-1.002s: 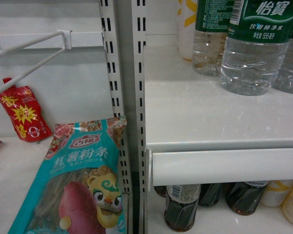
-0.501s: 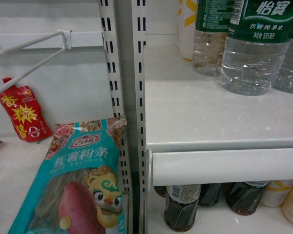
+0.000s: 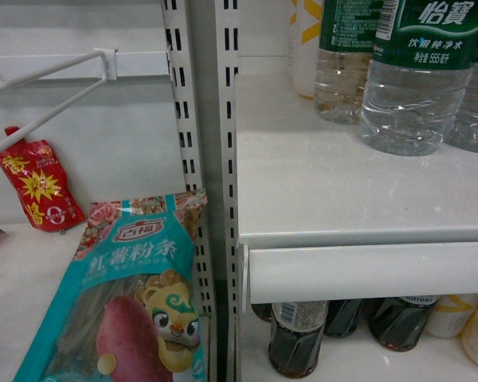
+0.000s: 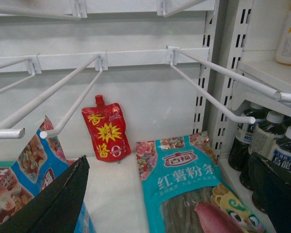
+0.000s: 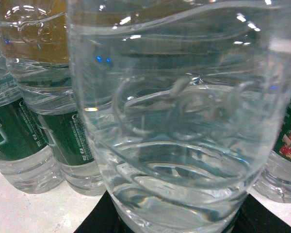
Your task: Move water from second to third shelf
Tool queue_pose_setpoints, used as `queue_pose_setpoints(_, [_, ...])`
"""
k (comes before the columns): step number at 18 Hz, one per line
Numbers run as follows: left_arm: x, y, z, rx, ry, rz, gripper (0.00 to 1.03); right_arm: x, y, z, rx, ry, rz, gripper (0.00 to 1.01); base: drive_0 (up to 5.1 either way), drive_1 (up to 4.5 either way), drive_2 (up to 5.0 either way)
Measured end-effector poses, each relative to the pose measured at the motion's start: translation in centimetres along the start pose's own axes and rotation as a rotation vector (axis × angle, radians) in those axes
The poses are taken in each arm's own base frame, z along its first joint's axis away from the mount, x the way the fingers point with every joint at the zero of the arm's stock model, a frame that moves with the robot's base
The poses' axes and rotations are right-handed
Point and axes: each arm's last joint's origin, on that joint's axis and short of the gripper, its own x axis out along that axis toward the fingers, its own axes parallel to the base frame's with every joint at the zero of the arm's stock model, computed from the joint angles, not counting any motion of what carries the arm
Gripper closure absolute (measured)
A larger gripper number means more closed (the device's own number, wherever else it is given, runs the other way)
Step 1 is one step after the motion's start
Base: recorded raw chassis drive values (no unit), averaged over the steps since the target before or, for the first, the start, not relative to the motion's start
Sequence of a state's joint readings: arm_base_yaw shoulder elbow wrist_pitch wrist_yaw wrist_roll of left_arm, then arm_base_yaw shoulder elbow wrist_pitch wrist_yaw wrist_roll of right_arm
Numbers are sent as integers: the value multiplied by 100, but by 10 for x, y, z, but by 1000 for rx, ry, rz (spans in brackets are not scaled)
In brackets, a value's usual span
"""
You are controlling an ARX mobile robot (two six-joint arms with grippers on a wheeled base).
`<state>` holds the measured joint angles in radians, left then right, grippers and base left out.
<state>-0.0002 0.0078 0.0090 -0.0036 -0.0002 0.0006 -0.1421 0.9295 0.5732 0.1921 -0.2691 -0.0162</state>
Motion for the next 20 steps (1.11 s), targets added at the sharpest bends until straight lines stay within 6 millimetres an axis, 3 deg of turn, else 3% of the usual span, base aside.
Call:
queue_pose_setpoints(3, [0, 0, 0, 0, 0, 0, 5, 2, 7, 0, -13, 5, 10, 65, 0, 0, 0])
queue_pose_setpoints(14, [0, 0, 0, 0, 0, 0, 5, 5, 4, -2, -4, 17, -12, 64, 0, 0, 0])
queue_pose_setpoints(19, [0, 0, 0, 0, 0, 0, 5, 4, 4, 7, -13, -20, -17, 8, 0, 0, 0])
queue_pose_setpoints(20, [0, 0, 0, 0, 0, 0, 5, 4, 4, 8, -12, -22, -17, 1, 0, 0, 0])
